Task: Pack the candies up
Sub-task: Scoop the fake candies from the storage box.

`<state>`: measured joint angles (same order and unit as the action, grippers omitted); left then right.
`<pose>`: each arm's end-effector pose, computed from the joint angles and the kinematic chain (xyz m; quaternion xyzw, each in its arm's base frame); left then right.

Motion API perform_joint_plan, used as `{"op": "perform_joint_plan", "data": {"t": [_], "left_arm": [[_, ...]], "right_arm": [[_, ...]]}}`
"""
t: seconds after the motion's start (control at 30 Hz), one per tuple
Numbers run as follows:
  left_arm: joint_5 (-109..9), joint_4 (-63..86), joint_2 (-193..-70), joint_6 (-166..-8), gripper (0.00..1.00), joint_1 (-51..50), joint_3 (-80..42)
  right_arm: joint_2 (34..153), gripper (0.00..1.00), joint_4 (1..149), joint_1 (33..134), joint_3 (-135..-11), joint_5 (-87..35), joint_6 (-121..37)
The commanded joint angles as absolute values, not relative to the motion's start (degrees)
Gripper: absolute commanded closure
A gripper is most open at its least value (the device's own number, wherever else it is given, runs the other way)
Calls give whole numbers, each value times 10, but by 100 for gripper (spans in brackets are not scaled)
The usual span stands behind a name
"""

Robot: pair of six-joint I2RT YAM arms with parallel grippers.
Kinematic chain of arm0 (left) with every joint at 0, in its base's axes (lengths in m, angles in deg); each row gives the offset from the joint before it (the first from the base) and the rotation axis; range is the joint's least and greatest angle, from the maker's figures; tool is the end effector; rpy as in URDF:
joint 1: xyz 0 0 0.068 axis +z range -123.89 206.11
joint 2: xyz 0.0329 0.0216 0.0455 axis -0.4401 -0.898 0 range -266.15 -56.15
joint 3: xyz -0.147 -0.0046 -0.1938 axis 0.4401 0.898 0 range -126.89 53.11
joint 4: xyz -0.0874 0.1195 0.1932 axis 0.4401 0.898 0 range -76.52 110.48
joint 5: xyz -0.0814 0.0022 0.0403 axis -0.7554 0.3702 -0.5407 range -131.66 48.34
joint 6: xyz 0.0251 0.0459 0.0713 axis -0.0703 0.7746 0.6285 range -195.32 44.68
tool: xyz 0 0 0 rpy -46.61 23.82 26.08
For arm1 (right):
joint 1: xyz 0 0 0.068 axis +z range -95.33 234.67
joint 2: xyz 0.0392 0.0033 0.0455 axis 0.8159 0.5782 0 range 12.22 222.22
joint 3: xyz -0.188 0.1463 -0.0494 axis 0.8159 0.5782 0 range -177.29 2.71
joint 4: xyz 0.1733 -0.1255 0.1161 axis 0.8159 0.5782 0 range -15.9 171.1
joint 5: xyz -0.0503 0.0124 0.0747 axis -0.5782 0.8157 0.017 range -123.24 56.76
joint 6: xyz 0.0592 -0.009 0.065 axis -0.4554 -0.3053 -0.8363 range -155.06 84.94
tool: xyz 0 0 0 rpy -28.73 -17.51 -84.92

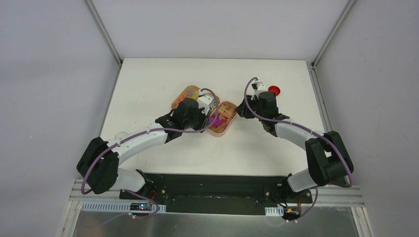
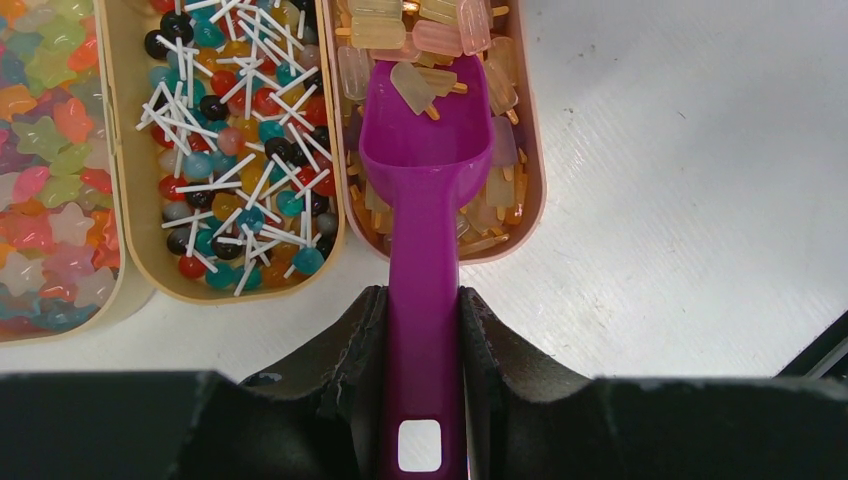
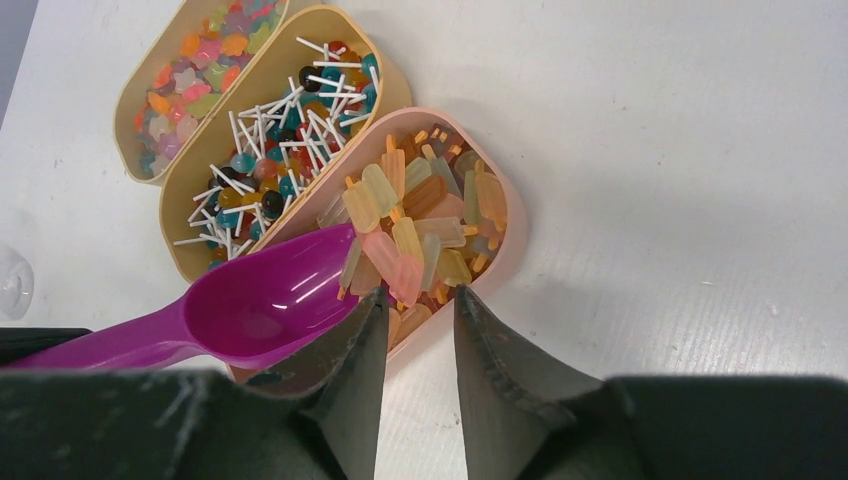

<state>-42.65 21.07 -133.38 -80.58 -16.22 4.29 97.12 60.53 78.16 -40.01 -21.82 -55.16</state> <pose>0.2348 -0.2157 0.1968 0.2870 0.8436 -0.1902 0.4122 0.3050 0.1496 0.1665 -0.0759 0.8538 0.2680 0.4399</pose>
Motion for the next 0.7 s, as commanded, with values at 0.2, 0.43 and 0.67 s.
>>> {"op": "perform_joint_plan", "data": {"t": [0.2,0.43,0.67], "left_arm": [[-384,154,-1324,-822,100,-159,86],[-378,136,-1329,-823,100,-159,101],[-363,102,-1325,-828,100,-161,126]], "right_arm": [[953,67,571,778,-400,-210,-559],[943,67,573,778,-396,-211,-555],[944,67,574,778,-396,-208,-552]]}}
